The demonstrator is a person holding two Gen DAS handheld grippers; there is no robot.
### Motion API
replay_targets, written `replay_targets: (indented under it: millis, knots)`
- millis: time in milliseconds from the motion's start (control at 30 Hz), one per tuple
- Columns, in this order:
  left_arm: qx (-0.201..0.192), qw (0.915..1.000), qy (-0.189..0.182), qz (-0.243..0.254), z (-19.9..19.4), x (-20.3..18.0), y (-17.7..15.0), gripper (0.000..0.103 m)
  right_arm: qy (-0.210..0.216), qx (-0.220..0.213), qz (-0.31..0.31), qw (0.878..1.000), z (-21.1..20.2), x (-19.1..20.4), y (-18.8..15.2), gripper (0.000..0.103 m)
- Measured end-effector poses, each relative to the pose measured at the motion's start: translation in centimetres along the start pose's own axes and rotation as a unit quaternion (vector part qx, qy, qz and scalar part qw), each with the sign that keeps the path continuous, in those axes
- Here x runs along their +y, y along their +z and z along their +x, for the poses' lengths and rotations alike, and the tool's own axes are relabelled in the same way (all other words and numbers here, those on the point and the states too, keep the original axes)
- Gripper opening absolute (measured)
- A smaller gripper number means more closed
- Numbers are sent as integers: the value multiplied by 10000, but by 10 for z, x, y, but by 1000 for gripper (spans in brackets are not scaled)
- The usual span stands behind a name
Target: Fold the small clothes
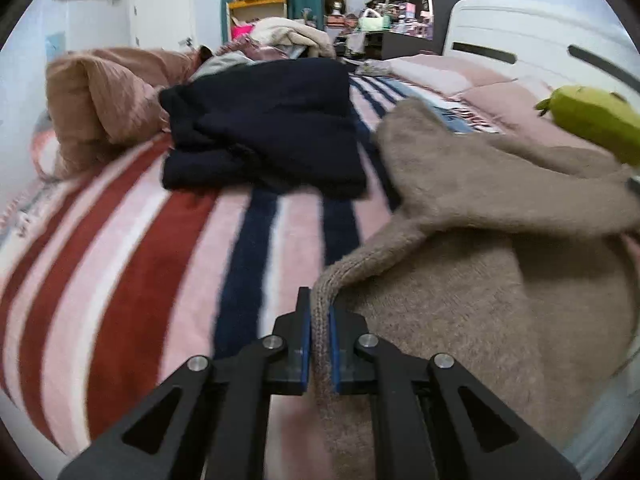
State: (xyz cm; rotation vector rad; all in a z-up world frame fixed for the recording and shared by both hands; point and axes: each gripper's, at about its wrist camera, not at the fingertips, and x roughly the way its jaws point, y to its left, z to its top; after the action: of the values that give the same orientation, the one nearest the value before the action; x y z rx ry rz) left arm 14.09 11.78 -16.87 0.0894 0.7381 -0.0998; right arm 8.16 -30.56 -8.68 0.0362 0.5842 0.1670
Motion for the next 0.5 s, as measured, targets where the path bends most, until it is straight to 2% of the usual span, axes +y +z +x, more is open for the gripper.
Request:
replay_targets:
  millis: [133,200,267,333,367,433,467,500]
  knots:
    - [11,9987,500,126,11,21,6,7,-313,11,-196,9993,-4,1,-5,2]
    - [210,9990,374,94,16,29,3,11,-389,142,-211,9989,-1,-4,-11,2]
    - [368,9991,185,138,15,31,-1,15,-123,475,-85,9988,6,-10,-20,2]
    - [278,9995,92,72,3,34,-4,41,10,629,-69,9980,9,-12,-30,4]
    - [242,9997,22,-32,-5,37,-5,45,2,697,-85,9975,9,-13,-34,7]
    - [125,9993,-195,-287,-25,40,-7,53,-123,806,12,9967,8,-17,-43,38]
    - [44,9987,-320,-394,-35,41,-7,55,-170,854,134,9961,6,-21,-47,45]
    - [-79,9975,-481,-514,-46,42,-7,61,-153,874,244,9958,3,-24,-51,53]
